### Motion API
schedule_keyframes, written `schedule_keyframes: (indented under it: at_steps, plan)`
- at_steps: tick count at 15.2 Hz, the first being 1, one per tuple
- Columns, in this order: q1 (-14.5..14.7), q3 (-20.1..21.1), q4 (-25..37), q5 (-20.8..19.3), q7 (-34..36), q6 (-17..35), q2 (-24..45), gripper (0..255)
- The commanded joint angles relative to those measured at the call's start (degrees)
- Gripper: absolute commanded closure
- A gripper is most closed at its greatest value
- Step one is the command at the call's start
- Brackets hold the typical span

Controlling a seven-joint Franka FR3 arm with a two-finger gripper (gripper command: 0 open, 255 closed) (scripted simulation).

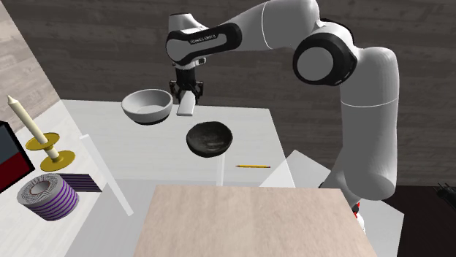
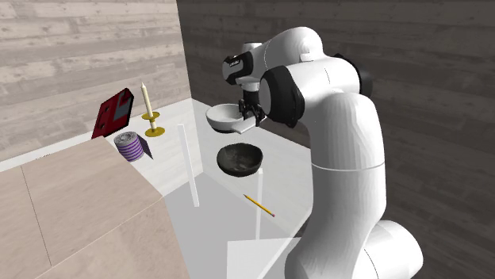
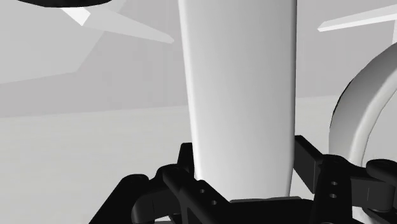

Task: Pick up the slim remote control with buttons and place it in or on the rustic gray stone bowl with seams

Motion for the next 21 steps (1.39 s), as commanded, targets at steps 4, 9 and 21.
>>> schedule_keyframes:
  at_steps: [4, 9, 21]
  plan:
    - [-0.1, -0.1, 3.3, -0.1, 0.0, -3.9, -0.6, 255]
    - [-0.1, -0.1, 6.8, -0.1, 0.1, -7.6, -0.8, 255]
    - [5.2, 2.4, -26.1, -2.0, 7.8, 1.2, -25.0, 255]
